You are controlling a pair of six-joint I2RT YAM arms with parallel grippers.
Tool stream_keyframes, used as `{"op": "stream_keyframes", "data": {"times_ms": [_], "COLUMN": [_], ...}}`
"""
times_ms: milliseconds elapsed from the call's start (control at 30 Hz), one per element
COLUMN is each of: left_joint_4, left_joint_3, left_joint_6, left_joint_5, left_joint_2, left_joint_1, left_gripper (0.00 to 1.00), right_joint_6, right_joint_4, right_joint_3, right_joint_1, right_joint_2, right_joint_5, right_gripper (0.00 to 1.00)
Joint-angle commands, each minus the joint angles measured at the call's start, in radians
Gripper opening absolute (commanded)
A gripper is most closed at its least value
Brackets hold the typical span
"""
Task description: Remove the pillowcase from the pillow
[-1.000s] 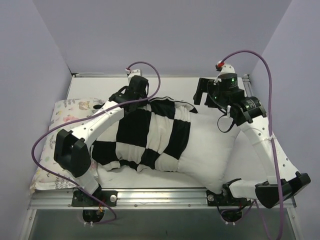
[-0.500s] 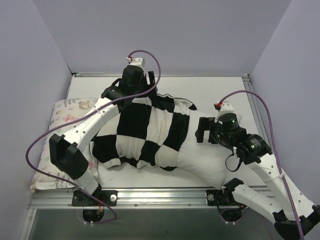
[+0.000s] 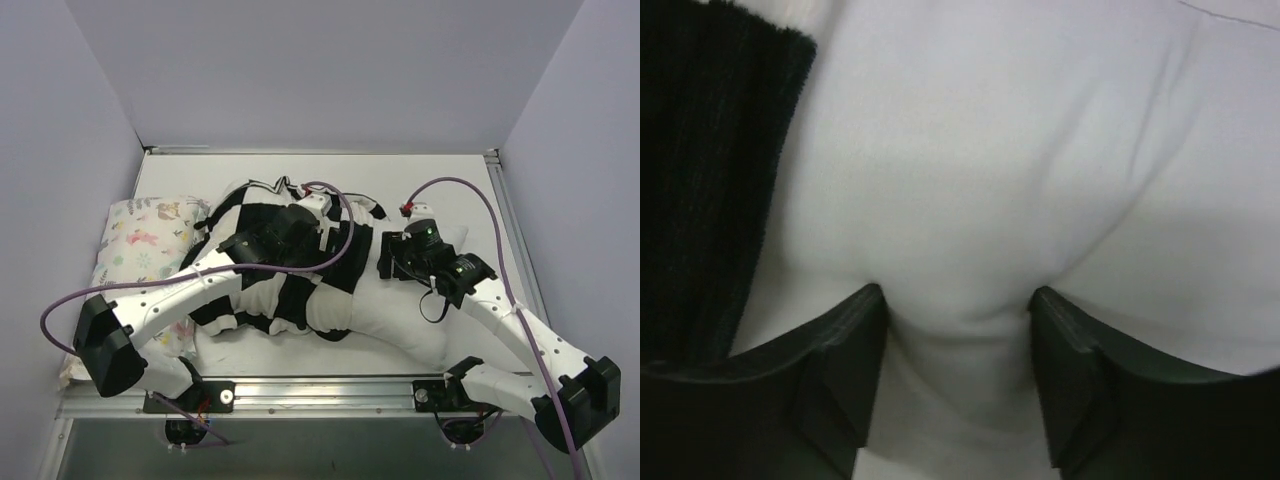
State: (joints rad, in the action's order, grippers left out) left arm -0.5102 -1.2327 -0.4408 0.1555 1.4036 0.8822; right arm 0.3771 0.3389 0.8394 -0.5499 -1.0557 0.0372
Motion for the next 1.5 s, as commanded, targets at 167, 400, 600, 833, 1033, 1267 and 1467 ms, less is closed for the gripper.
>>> {"op": "stream_keyframes", "data": {"times_ms": [167,400,600,833,1033,1267,1467], "left_joint_4": [-0.053,-0.159,-0.168,-0.041,-0.002,0.035,0.026], "left_joint_3": [-0.086,-0.211,-0.068,0.059,0.052,0.053,0.024], "left_joint_6": [-0.03,-0.055,-0.067,-0.076,-0.098,-0.107,-0.107], "left_joint_5": [0.301,0.434,0.382,0.207,0.162,0.133,0.119], "left_joint_2": [0.162,0.131,-0.037,-0.028,0.052,0.043,0.028], "left_joint_1": [0.001,-0.19,-0.443,-0.364,-0.275,-0.276,-0.288], "left_gripper": [0.33,0.0,0.0,0.0,0.0,0.0,0.0], "right_joint_6": [-0.007,0.006,0.023,0.01,-0.144,-0.313,-0.323], "right_joint_4": [0.061,0.121,0.149,0.152,0.08,0.022,-0.044], "right_joint_3": [0.148,0.263,0.366,0.398,0.425,0.36,0.322], "right_joint_1": [0.079,0.382,0.53,0.431,0.155,-0.149,-0.191], "right_joint_2": [-0.156,-0.205,-0.225,-0.221,-0.104,-0.191,-0.438], "right_joint_5": [0.206,0.149,0.043,0.023,0.061,0.124,0.098], "right_gripper": [0.0,0.0,0.0,0.15,0.86,1.0,0.99]}}
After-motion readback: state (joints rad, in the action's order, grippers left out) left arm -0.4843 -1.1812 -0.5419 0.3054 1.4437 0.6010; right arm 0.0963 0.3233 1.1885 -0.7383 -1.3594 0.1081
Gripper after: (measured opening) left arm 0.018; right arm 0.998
